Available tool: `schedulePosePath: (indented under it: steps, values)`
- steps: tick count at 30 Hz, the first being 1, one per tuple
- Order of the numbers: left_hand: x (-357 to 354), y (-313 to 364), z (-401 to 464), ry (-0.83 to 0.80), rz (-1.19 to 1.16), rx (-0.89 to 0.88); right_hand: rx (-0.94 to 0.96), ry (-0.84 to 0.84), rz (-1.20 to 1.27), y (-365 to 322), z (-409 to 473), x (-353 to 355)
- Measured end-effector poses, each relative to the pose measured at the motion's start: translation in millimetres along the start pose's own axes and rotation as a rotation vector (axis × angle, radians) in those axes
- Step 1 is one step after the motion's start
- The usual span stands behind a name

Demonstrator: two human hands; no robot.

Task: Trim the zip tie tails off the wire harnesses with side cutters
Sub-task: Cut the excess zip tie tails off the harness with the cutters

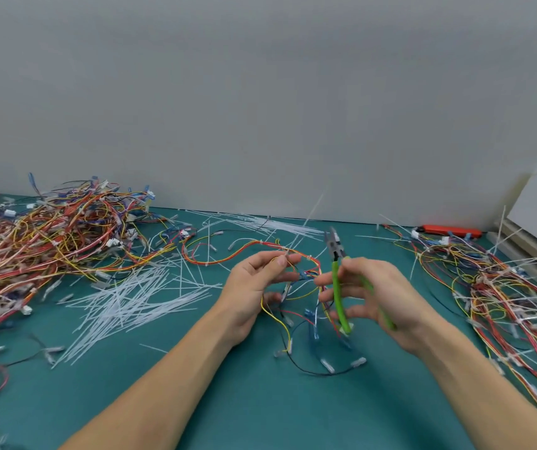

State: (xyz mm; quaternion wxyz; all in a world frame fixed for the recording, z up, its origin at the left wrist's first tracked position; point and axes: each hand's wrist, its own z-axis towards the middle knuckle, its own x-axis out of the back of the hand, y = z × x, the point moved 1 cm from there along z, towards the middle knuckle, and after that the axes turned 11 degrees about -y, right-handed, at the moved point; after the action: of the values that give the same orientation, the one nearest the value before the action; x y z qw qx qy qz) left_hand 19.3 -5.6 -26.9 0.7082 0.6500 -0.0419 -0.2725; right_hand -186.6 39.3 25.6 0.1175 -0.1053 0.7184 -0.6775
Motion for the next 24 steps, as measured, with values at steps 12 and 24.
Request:
schedulePosePath:
  steps: [12,24]
  values:
    - [-6,-14,6,-0.025,-0.125,0.028,-0.238,-0.532,0.693,35,-7,14]
    - [-1,-13,3,-0.146,-0.105,0.066,-0.363,-0.608,0.855,41,-11,8]
